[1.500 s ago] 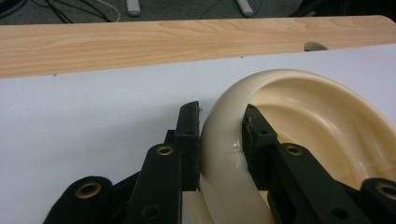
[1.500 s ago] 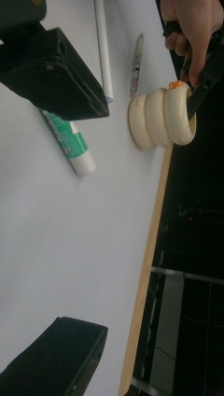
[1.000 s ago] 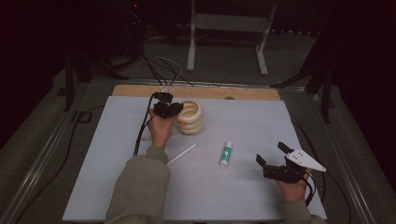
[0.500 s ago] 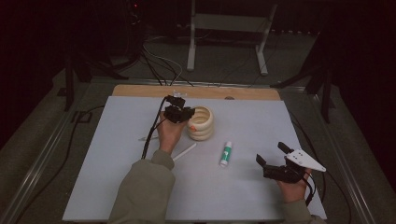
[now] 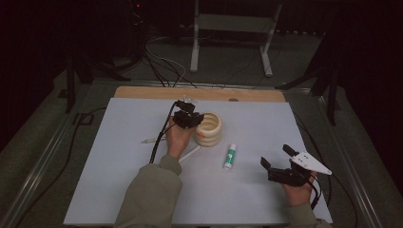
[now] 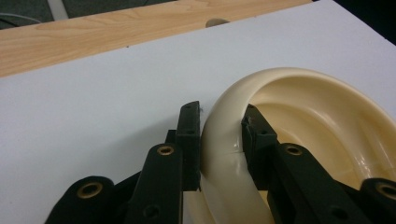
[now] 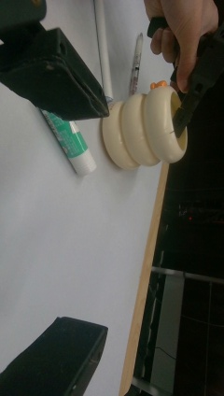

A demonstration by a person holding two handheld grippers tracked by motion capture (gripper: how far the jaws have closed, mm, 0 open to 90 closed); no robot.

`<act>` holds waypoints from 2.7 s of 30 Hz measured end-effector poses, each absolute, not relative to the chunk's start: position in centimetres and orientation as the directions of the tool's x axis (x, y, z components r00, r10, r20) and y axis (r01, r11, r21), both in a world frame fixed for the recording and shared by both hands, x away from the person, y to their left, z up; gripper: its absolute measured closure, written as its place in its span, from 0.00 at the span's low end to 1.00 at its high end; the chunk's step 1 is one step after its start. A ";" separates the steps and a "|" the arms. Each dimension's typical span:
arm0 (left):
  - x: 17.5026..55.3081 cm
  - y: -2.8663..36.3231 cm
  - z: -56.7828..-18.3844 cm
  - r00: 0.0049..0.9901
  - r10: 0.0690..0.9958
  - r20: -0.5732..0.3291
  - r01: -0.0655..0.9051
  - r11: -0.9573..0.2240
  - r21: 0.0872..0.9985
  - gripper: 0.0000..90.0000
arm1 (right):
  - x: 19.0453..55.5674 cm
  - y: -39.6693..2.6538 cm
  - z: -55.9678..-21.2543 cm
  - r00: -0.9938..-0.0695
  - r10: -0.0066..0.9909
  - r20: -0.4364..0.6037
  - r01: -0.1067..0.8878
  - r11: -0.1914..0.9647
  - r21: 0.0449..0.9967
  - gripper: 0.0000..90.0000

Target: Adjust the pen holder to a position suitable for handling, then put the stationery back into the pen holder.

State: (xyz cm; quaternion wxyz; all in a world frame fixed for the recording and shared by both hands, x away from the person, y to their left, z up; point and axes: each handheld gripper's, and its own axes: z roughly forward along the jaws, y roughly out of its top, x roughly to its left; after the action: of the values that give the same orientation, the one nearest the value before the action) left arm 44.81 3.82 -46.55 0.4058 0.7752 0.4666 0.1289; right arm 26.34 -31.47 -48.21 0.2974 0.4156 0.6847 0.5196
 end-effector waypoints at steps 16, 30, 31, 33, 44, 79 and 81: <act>44.2 5.0 -45.7 0.585 0.793 -0.168 0.514 -0.202 0.834 0.00 | 26.3 -31.5 -48.2 -0.475 0.880 0.024 0.259 0.113 0.959 0.00; 42.8 6.6 -43.7 0.613 0.774 -0.157 0.465 -0.193 0.864 0.00 | 26.3 -31.6 -48.2 -0.467 0.884 0.030 0.259 0.104 0.960 0.00; 42.7 6.7 -43.6 0.615 0.774 -0.147 0.457 -0.198 0.867 0.00 | 26.3 -31.6 -48.2 -0.466 0.884 0.031 0.260 0.104 0.960 0.00; 42.4 7.0 -43.3 0.619 0.774 -0.132 0.437 -0.199 0.877 0.00 | 26.3 -31.6 -48.2 -0.466 0.884 0.031 0.260 0.104 0.960 0.00; 41.6 9.2 -42.8 0.632 0.767 -0.109 0.376 -0.181 0.909 0.00 | 26.3 -31.7 -48.2 -0.463 0.885 0.036 0.261 0.098 0.960 0.00; 40.1 15.5 -42.0 0.577 0.815 -0.062 0.433 -0.240 0.869 0.00 | 26.2 -31.8 -48.3 -0.459 0.888 0.038 0.265 0.095 0.960 0.00; 40.1 15.8 -42.1 0.576 0.816 -0.057 0.435 -0.246 0.866 0.00 | 26.2 -31.8 -48.3 -0.458 0.888 0.040 0.266 0.095 0.959 0.00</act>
State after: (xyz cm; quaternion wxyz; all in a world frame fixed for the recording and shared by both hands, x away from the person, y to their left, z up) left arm 40.11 15.83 -42.06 0.4563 0.7613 0.4107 0.2088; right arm 26.24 -31.81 -48.31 0.2984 0.4263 0.6769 0.5206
